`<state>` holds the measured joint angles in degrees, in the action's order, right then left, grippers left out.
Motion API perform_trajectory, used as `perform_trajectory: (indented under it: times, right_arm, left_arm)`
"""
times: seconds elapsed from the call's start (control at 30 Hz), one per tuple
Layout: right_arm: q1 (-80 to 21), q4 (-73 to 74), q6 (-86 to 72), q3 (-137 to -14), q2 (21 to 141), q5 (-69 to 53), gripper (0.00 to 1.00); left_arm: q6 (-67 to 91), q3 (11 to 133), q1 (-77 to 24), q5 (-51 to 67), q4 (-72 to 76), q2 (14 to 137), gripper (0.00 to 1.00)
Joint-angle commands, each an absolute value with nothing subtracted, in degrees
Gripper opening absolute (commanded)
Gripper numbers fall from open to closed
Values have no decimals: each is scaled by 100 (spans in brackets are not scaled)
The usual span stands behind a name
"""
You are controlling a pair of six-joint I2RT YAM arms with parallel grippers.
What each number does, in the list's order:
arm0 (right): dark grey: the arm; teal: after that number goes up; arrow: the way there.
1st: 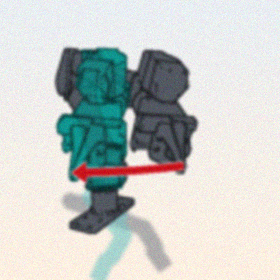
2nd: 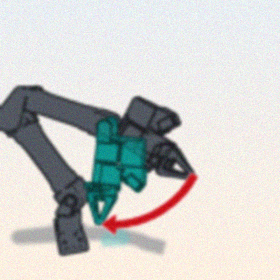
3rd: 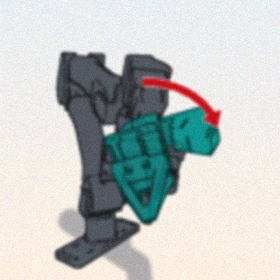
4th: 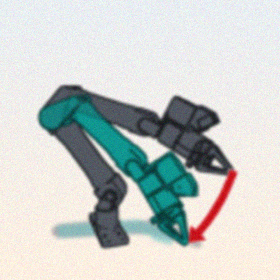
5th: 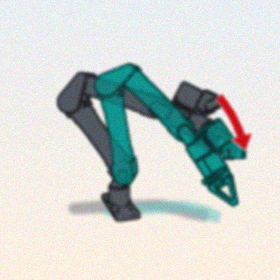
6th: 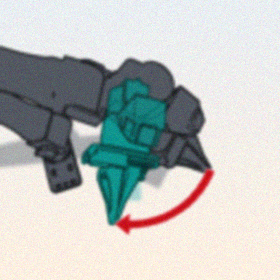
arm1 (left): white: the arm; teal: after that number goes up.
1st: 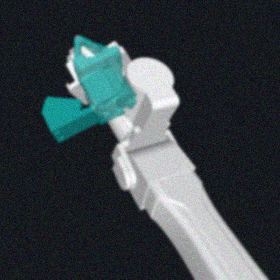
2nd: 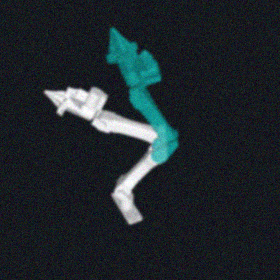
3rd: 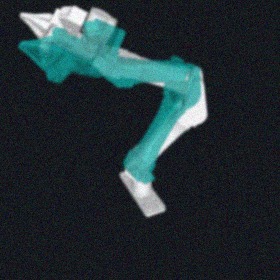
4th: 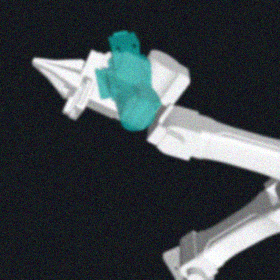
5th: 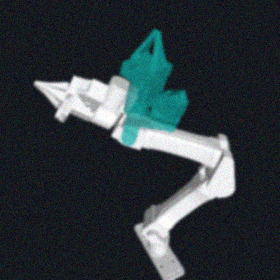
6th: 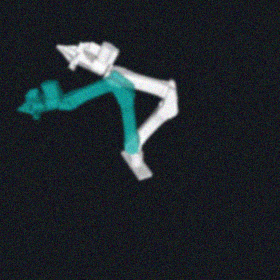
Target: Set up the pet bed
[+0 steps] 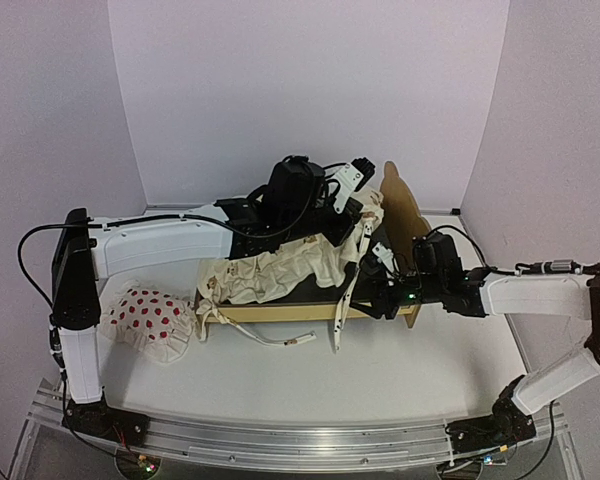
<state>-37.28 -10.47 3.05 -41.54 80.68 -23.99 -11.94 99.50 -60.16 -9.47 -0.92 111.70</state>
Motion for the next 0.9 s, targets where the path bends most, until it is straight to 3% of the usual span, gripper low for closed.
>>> perform_trajectory:
  times: [0.0,0.7,0.87]
  right_arm:
    - [-3746,-1586,105,-4175,8220,-2596,42]
    - [-3746,-3140,-1127,-3727,7885,-3586,49]
    - [-3746,-3601,-1469,-3665,7871,-3696,45]
  left_arm:
    - [-1134,10001,-5977,-977,215,10729,0]
    - [-1084,10000,-5910,-941,150,10752,0]
    - [-1067,10027,-5914,-926,140,10777,0]
